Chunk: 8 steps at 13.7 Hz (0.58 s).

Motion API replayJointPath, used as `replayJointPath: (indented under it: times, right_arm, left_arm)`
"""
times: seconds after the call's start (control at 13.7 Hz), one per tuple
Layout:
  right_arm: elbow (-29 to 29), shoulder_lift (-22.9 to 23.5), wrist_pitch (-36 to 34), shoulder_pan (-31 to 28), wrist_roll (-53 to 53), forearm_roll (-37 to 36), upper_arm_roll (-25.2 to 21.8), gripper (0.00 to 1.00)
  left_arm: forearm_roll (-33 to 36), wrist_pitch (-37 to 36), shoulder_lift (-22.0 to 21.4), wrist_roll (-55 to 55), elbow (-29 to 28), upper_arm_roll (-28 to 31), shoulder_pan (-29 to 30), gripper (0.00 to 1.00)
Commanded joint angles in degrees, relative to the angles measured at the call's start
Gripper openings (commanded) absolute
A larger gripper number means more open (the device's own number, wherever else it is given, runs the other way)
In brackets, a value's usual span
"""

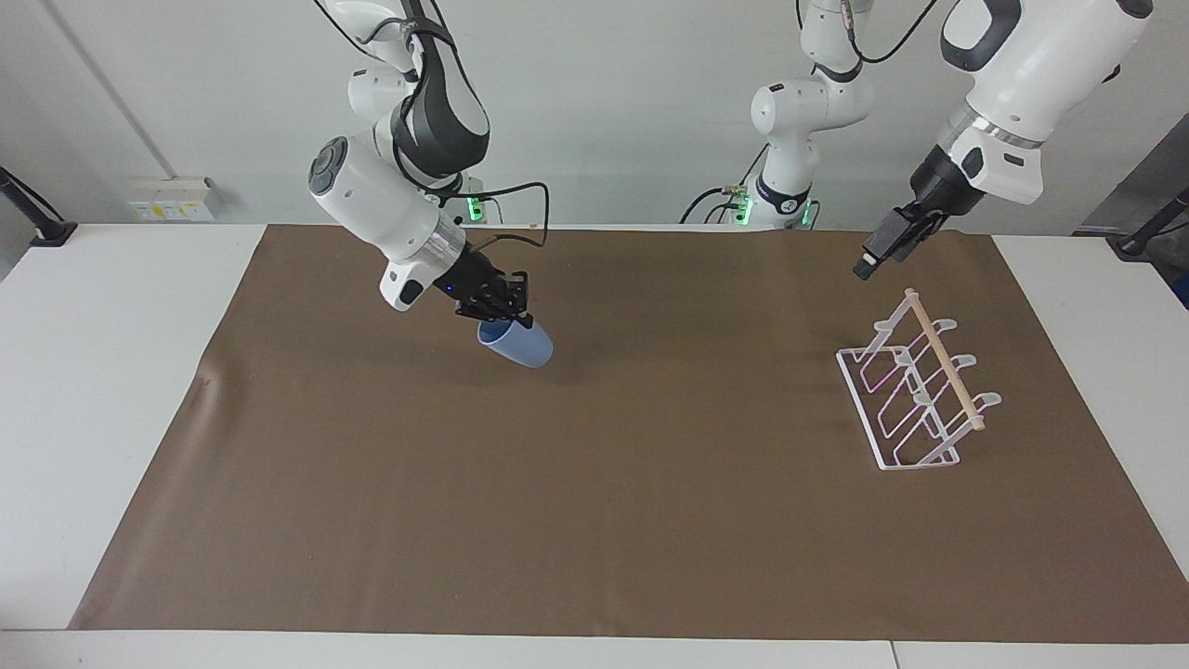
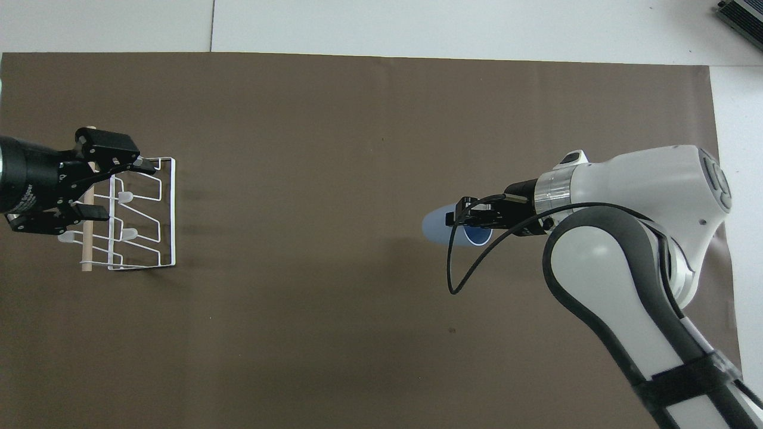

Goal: Hang cup on cup holder
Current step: 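Carry the cup toward the rack while the left gripper opens near it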

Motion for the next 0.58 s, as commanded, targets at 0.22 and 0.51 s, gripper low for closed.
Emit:
replayJointPath:
  times: [0.22,0.51]
  right_arm:
    - [3.24,-2.39,-0.59,-0.82,-1.57,14.95,4.61,0.00]
    - [4.73,-4.41,-0.24,-0.82,-1.49,24.63,8.38,0.00]
  left_arm:
    - [-13.34,1.79,-1.39,-11.34,-2.34,0.39,0.39,1.00]
    - [-21.86,1.36,-1.92,-26.53,-4.97,0.57,0.83,1.00]
